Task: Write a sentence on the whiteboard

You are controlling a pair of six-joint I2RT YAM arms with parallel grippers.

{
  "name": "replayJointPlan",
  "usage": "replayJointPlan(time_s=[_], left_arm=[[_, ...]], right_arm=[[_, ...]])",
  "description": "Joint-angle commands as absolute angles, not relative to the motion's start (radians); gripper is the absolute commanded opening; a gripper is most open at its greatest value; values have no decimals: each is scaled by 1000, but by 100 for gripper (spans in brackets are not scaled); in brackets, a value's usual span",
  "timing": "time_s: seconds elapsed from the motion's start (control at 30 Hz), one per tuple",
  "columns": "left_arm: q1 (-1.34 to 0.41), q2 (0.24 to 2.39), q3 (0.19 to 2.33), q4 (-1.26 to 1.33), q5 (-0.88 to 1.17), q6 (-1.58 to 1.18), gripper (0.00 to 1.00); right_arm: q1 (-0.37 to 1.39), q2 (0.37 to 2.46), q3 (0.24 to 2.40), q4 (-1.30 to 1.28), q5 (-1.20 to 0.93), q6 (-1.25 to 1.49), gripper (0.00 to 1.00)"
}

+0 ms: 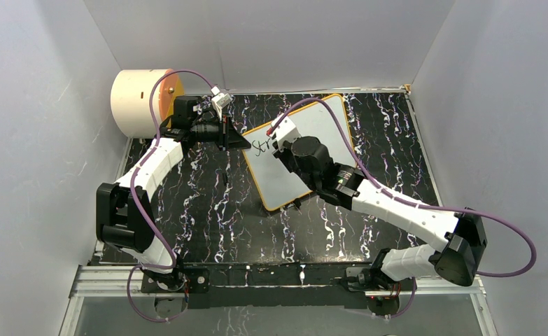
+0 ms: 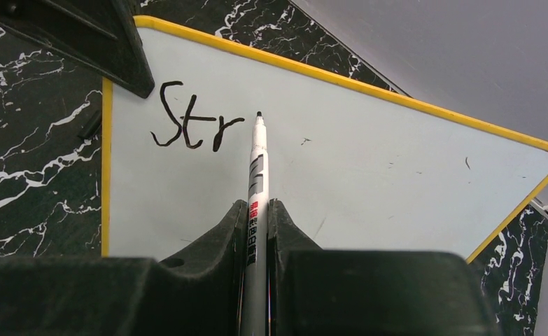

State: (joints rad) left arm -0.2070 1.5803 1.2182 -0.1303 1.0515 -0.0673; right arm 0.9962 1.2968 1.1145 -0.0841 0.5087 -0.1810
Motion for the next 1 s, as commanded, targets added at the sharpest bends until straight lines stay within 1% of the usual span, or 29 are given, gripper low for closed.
replayJointPlan(time_s=[0.0, 0.7, 0.97], left_arm=[[-210, 1557, 1202, -163, 1054, -44, 0], [-210, 1555, 1202, -162, 1061, -44, 0], [-209, 1554, 1201, -162, 1060, -43, 0]], right_arm=[[994, 1270, 1118, -87, 513, -153, 0], [979, 1326, 1111, -54, 494, -140, 0], [979, 1333, 1116, -80, 460, -135, 0]])
